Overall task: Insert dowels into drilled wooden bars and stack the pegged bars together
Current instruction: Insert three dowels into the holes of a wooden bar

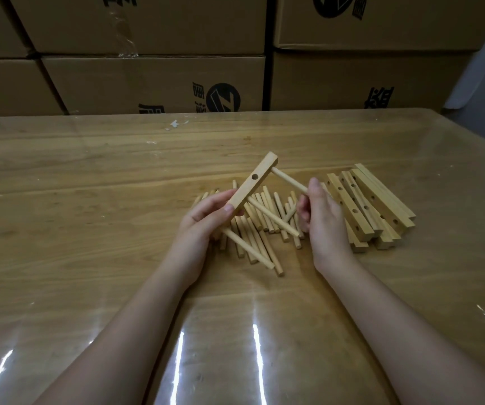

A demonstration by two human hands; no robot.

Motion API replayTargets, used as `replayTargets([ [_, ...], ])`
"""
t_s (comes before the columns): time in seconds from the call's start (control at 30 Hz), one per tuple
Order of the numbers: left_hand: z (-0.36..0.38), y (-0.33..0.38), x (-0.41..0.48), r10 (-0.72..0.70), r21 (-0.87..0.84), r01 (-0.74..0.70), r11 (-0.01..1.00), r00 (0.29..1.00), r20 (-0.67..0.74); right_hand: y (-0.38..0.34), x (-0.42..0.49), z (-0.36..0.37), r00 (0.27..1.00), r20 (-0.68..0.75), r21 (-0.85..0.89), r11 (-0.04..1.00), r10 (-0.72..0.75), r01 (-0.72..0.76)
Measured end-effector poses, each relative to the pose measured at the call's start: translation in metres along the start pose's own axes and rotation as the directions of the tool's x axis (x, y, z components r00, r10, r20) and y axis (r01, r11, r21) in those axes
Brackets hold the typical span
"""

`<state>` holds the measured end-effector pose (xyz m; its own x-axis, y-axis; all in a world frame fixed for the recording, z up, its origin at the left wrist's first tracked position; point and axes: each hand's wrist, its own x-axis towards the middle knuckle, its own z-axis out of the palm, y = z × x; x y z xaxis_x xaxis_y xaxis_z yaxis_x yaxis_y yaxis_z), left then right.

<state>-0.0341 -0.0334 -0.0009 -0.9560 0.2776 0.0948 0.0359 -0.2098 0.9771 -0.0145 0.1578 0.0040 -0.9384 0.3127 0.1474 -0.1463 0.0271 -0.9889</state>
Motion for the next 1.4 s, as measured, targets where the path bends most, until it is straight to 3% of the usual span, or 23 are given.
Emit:
replayTargets([
  [0.1,-0.003,0.0,0.003,-0.052,-0.067,0.048,0.997,0.997,-0.065,0.0,-0.002,0.001,0.992,0.126,0.125,0.992,-0.004,-0.012],
  [0.23,-0.008,-0.002,0.007,-0.073,-0.28,0.032,0.959,0.988,-0.136,0.0,-0.009,0.009,0.967,0.241,-0.005,0.997,-0.079,0.082],
  [0.4,-0.009,-0.001,0.007,-0.071,-0.43,0.077,0.9,0.997,0.032,0.005,-0.024,0.022,0.922,0.371,-0.236,0.95,-0.106,0.204],
  [0.57,-0.004,-0.003,0.005,-0.064,-0.488,0.101,0.867,0.994,0.092,0.006,-0.025,0.025,0.907,0.399,-0.232,0.943,-0.132,0.239],
  [0.8,0.004,-0.005,0.004,-0.003,-0.404,0.015,0.915,1.0,0.031,0.009,-0.02,0.025,0.959,0.257,-0.207,0.962,-0.121,0.177],
  [1.0,0.004,-0.004,0.004,-0.012,-0.33,0.028,0.944,0.999,0.049,0.006,-0.018,0.025,0.958,0.237,-0.291,0.93,-0.158,0.226],
  [1.13,0.003,-0.007,0.005,-0.006,-0.301,0.009,0.954,1.0,0.011,0.001,-0.017,0.024,0.977,0.197,-0.243,0.961,-0.084,0.132],
  [1.23,0.003,-0.007,0.006,-0.039,-0.277,0.019,0.961,0.997,-0.068,-0.003,-0.013,0.023,0.978,0.193,-0.316,0.939,-0.079,0.138],
  [1.4,0.008,-0.007,0.007,-0.04,-0.11,0.027,0.994,0.993,-0.109,-0.008,0.004,0.016,0.986,0.161,-0.361,0.933,0.041,0.02],
])
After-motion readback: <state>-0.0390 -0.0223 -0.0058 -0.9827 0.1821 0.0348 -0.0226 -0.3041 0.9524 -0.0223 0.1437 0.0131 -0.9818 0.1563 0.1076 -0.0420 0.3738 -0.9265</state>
